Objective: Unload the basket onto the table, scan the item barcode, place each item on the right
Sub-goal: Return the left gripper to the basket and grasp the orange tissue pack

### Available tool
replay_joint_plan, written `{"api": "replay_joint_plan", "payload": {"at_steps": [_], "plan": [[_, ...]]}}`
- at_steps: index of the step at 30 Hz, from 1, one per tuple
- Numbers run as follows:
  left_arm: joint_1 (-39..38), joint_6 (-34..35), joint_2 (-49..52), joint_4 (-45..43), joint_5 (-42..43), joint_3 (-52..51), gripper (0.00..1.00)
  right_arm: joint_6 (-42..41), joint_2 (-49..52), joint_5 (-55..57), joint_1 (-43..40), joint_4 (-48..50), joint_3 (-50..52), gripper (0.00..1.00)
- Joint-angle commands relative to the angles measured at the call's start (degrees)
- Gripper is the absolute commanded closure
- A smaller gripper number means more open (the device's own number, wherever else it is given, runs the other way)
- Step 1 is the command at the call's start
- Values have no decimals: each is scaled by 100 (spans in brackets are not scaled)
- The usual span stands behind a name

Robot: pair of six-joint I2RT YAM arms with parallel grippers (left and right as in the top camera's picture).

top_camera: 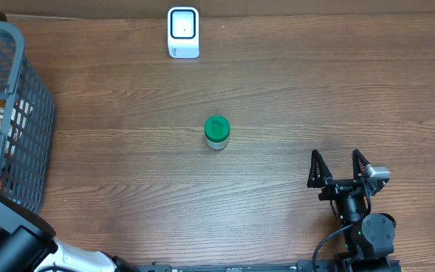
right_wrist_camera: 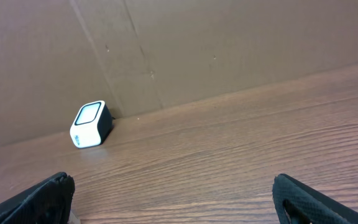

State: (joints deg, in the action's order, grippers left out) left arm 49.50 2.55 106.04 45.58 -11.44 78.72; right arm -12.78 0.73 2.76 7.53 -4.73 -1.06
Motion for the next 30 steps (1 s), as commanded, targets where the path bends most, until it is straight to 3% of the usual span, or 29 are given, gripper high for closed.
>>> {"api": "replay_joint_plan", "payload": {"at_steps": [1, 3, 6, 9, 15, 25, 30], "plan": [[-48, -142, 236, -20, -57, -68, 51, 85, -57, -37, -20, 17, 61, 0], [-50, -129, 260, -20, -59, -68, 68, 85, -57, -35, -20, 17, 61, 0], [-50, -129, 260, -39, -59, -68, 78, 85, -57, -35, -20, 17, 61, 0], [-50, -129, 260, -31, -52, -68, 96, 85, -57, -35, -20, 17, 61, 0], [-79, -131, 258, 289, -50, 98, 96, 85, -57, -35, -20, 17, 61, 0], [-271, -326, 258, 1327, 61, 1521, 96, 85, -57, -35, -20, 17, 61, 0], [-409, -431, 258, 1480, 98, 1624, 96, 85, -57, -37, -20, 17, 61, 0]]}}
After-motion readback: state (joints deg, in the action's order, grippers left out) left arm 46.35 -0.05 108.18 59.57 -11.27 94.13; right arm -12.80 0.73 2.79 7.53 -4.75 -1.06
